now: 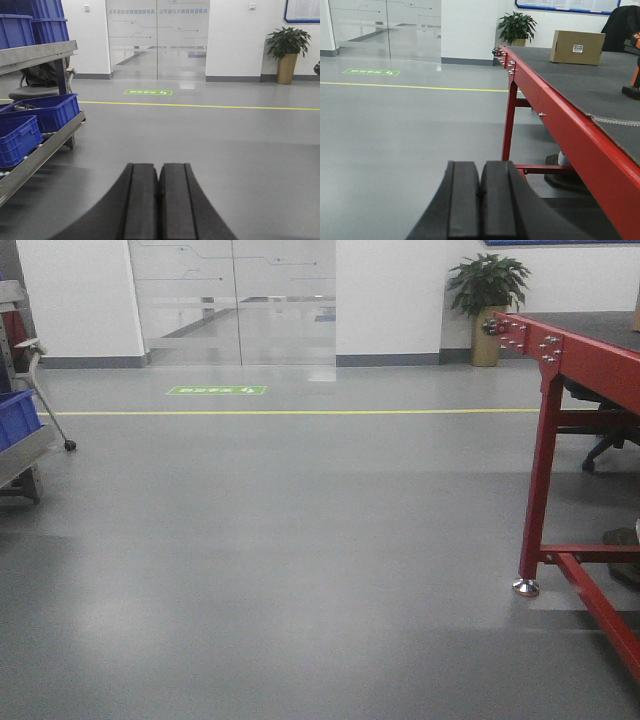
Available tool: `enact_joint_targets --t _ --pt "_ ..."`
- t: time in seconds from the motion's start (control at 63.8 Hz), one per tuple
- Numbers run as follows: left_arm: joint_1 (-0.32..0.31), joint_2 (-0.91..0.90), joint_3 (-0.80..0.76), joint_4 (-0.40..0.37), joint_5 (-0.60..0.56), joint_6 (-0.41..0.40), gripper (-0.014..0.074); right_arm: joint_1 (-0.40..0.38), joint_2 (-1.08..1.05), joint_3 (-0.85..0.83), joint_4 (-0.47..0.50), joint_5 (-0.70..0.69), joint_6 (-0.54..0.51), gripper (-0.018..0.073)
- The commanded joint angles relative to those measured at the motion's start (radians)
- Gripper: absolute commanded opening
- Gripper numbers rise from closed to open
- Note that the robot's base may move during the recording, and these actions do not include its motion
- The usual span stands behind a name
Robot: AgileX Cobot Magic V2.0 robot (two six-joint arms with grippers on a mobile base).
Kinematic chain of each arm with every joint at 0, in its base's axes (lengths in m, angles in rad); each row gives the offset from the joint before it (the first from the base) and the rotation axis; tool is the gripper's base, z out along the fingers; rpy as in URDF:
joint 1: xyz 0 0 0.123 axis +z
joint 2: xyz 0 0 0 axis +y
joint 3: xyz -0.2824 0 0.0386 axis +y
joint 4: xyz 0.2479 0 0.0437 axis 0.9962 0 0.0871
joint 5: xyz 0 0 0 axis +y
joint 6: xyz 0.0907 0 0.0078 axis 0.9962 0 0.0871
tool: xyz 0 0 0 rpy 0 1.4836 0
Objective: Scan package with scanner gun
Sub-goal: 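Drive the base forward and turn toward the red conveyor table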
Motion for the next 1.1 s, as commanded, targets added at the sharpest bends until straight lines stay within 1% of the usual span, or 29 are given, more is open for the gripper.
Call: enact_joint_targets --t 0.0,1.082 --pt "-0.004 -0.003 -0.002 -0.005 -0.019 -0.001 -0.0111 -0.001 -0.004 0.000 -0.007 -0.023 -0.002 -0.0153" --pt "-0.004 -0.003 -0.002 -0.005 -0.019 -0.001 -0.0111 -0.001 -0.004 0.000 -0.007 -0.023 -0.002 -0.0153"
